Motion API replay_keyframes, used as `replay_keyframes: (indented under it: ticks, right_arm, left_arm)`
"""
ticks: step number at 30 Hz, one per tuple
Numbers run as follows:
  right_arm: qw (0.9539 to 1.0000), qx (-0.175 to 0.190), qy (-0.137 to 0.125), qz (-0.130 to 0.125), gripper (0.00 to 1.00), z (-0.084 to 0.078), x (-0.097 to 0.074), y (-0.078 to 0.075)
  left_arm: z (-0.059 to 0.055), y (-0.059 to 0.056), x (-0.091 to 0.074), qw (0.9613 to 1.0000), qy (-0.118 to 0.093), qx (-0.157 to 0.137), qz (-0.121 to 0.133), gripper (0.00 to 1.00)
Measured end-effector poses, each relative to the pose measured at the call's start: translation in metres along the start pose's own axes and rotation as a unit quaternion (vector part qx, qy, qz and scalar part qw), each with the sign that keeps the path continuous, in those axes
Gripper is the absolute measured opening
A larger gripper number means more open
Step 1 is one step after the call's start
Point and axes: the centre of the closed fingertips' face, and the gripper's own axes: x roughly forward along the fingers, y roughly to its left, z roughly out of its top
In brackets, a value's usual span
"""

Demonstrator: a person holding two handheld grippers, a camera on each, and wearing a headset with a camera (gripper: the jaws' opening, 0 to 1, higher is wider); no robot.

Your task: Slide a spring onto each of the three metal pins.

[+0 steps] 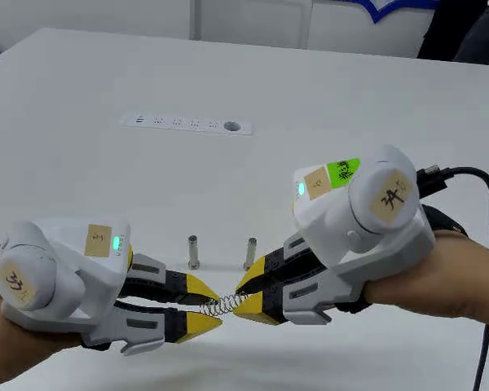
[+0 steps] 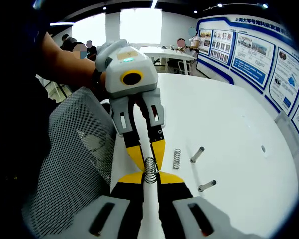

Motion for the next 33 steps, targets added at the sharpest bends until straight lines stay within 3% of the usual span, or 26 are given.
replay_keyframes:
  ticks: [10, 17, 21, 33]
  right_arm:
    - [0.9998, -0.019, 0.003, -0.003, 0.11, 0.012, -0.001, 0.004]
    - [0.9997, -0.014, 0.022, 0.002, 0.11, 0.009, 0.001, 0.003]
    - [0.9995, -0.012, 0.03, 0.005, 0.13, 0.005, 0.005, 0.003]
    - [0.9993, -0.01, 0.033, 0.013, 0.14, 0.005, 0.01, 0.004]
  left_arm:
    - [0.004, -0.003, 0.0, 1.0, -0.005, 0.001, -0.002, 0.11]
    - [0.003, -0.004, 0.003, 1.0, -0.002, 0.004, -0.004, 0.1]
    - [0.006, -0.003, 0.002, 0.9999, -0.011, 0.001, -0.002, 0.1]
    - [0.01, -0.003, 0.002, 0.9999, -0.014, 0.004, -0.004, 0.1]
